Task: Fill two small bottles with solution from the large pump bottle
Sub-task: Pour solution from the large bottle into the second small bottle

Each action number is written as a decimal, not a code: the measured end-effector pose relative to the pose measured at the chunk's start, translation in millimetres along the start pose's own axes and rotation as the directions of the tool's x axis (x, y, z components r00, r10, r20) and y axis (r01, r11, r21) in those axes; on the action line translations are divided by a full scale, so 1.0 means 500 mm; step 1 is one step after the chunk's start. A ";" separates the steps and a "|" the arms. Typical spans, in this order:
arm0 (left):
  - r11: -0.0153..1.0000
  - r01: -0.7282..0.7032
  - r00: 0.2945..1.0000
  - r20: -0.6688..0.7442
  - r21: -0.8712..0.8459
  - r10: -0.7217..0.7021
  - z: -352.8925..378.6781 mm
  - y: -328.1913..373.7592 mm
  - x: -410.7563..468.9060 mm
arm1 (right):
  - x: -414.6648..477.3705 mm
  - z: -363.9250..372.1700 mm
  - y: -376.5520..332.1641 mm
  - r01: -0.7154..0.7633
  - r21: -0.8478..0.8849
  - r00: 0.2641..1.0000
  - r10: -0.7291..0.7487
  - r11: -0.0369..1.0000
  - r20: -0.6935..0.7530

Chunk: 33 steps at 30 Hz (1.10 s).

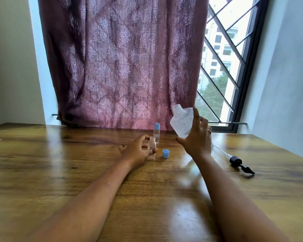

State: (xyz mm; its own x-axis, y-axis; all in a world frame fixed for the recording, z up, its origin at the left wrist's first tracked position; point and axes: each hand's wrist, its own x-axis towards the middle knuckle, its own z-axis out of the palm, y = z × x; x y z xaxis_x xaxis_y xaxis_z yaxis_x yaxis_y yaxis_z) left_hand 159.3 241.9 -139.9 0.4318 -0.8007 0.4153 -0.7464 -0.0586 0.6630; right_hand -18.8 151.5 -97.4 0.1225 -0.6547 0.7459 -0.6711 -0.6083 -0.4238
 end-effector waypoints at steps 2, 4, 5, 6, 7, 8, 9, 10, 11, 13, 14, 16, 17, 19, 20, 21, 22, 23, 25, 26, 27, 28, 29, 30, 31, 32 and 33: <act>1.000 0.021 1.000 -0.008 -0.006 -0.021 -0.003 0.002 0.000 | -0.004 -0.002 0.003 0.046 -0.092 0.999 -0.044 0.995 0.026; 0.999 0.040 0.999 -0.020 -0.003 -0.040 -0.006 0.001 0.002 | -0.008 -0.003 0.003 0.072 -0.150 0.997 -0.066 0.986 0.041; 0.999 0.047 0.999 -0.020 -0.002 -0.047 -0.007 0.001 0.002 | -0.010 -0.003 0.003 0.084 -0.172 0.996 -0.077 0.981 0.046; 0.999 0.051 0.999 -0.016 -0.004 -0.051 -0.009 0.000 0.002 | -0.012 -0.001 0.003 0.105 -0.204 0.994 -0.095 0.973 0.057; 0.999 0.052 0.999 -0.014 -0.009 -0.052 -0.009 0.000 0.003 | -0.013 0.001 0.003 0.130 -0.245 0.990 -0.114 0.961 0.078; 0.998 0.053 0.998 -0.015 -0.017 -0.053 -0.010 -0.002 0.004 | -0.015 0.003 0.003 0.156 -0.285 0.986 -0.130 0.946 0.105; 0.998 0.054 0.998 -0.019 -0.025 -0.055 -0.010 -0.002 0.005 | -0.015 0.006 0.003 0.176 -0.322 0.981 -0.139 0.930 0.132; 0.998 0.056 0.998 -0.024 -0.034 -0.057 -0.011 -0.003 0.006 | -0.016 0.008 0.003 0.189 -0.353 0.978 -0.142 0.916 0.155; 0.997 0.057 0.998 -0.029 -0.045 -0.058 -0.010 -0.004 0.007 | -0.017 0.010 0.002 0.198 -0.374 0.975 -0.143 0.906 0.171; 0.995 0.053 0.998 -0.019 -0.086 -0.055 -0.009 -0.009 0.010 | -0.019 0.014 0.001 0.217 -0.390 0.971 -0.155 0.895 0.183; 0.992 0.049 0.999 -0.006 -0.113 -0.050 -0.008 -0.012 0.012 | -0.019 0.015 0.000 0.230 -0.400 0.968 -0.167 0.887 0.186; 0.989 0.043 0.999 0.008 -0.143 -0.042 -0.007 -0.015 0.015 | -0.021 0.017 -0.002 0.264 -0.431 0.960 -0.193 0.863 0.202; 0.989 0.041 0.999 0.007 -0.140 -0.040 -0.007 -0.016 0.016 | -0.022 0.019 -0.004 0.279 -0.443 0.956 -0.203 0.852 0.211; 0.993 0.042 0.999 -0.002 -0.113 -0.042 -0.007 -0.015 0.016 | -0.025 0.021 -0.008 0.304 -0.467 0.949 -0.221 0.830 0.224; 0.995 0.045 0.999 -0.011 -0.092 -0.046 -0.007 -0.014 0.016 | -0.027 0.023 -0.011 0.317 -0.482 0.945 -0.232 0.816 0.229; 0.996 0.046 0.999 -0.026 -0.071 -0.048 -0.007 -0.013 0.015 | -0.029 0.024 -0.013 0.331 -0.495 0.941 -0.245 0.803 0.232; 0.998 0.046 0.998 -0.044 -0.047 -0.048 -0.008 -0.012 0.015 | -0.030 0.026 -0.015 0.342 -0.504 0.938 -0.256 0.793 0.235; 0.999 0.045 0.997 -0.063 -0.020 -0.046 -0.009 -0.011 0.014 | -0.032 0.027 -0.017 0.351 -0.510 0.935 -0.263 0.786 0.237; 0.999 0.043 0.997 -0.072 0.011 -0.042 -0.010 -0.009 0.013 | -0.033 0.029 -0.019 0.358 -0.519 0.932 -0.266 0.776 0.246; 0.999 0.042 0.997 -0.066 0.012 -0.041 -0.009 -0.008 0.014 | -0.033 0.029 -0.019 0.361 -0.522 0.931 -0.266 0.773 0.250; 0.999 0.043 0.997 -0.066 0.018 -0.042 -0.009 -0.008 0.014 | -0.033 0.030 -0.019 0.366 -0.524 0.929 -0.267 0.769 0.257; 0.998 0.047 0.996 -0.072 0.031 -0.045 -0.009 -0.007 0.014 | -0.033 0.031 -0.018 0.373 -0.526 0.926 -0.269 0.764 0.265; 0.998 0.052 0.996 -0.081 0.044 -0.048 -0.009 -0.007 0.014 | -0.033 0.032 -0.018 0.379 -0.530 0.923 -0.271 0.759 0.272; 0.997 0.055 0.995 -0.087 0.051 -0.050 -0.008 -0.007 0.015 | -0.034 0.033 -0.017 0.383 -0.533 0.922 -0.272 0.755 0.277; 0.997 0.055 0.995 -0.088 0.057 -0.050 -0.007 -0.007 0.015 | -0.035 0.034 -0.017 0.385 -0.536 0.921 -0.273 0.751 0.279; 0.997 0.055 0.995 -0.088 0.060 -0.050 -0.007 -0.008 0.015 | -0.035 0.035 -0.017 0.386 -0.541 0.921 -0.272 0.747 0.280; 0.997 0.056 0.995 -0.088 0.061 -0.050 -0.006 -0.009 0.015 | -0.036 0.036 -0.016 0.387 -0.545 0.920 -0.273 0.744 0.280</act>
State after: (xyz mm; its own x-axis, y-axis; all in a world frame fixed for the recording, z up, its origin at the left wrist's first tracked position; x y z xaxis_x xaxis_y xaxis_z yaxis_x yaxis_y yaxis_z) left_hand 167.2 238.1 -137.8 0.5115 -0.7411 0.4348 -0.7508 -0.1394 0.6456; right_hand -2.5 160.2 -116.4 0.5011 -0.5622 0.6580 -0.8503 -0.4612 0.2535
